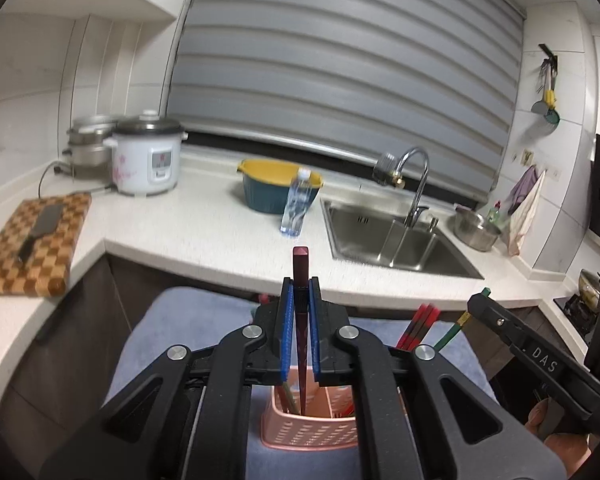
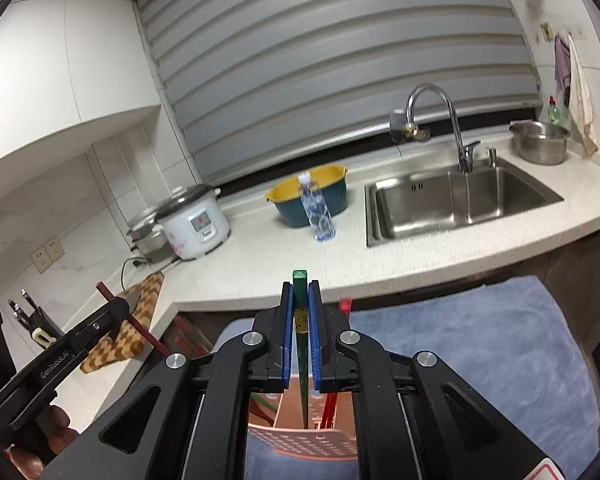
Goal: Organize utensils
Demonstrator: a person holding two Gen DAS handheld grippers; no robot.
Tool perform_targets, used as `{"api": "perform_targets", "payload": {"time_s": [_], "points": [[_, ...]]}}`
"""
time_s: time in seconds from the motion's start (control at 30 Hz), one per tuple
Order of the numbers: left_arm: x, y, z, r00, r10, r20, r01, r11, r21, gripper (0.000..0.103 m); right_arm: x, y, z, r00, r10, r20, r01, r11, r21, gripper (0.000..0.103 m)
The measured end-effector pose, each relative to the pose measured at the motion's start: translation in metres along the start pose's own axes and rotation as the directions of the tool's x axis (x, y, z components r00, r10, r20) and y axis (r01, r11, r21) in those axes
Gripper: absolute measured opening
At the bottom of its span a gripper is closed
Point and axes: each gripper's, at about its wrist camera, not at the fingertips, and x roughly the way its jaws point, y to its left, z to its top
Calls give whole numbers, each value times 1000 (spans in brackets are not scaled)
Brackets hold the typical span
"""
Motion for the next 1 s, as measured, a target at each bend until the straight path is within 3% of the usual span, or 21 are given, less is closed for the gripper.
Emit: {"api": "perform_targets", "payload": {"time_s": [0.27, 0.57, 0.9, 1.0], "points": [[17, 0, -20, 998, 7, -55, -8, 1000, -4, 7, 28, -4, -26, 996, -26, -86, 25, 1000, -10, 7], [21, 1, -30, 997, 19, -78, -19, 1000, 0, 7, 32, -5, -33, 994, -42, -103, 40, 999, -27, 11], [7, 4, -34, 997, 40, -64, -42, 999, -21, 36, 16, -9, -31, 995, -50, -90, 48, 999, -24, 15], [1, 1, -34, 997, 44, -58, -45, 999, -11, 41, 7, -7, -34, 995, -56, -81, 53, 998, -35, 23]]}}
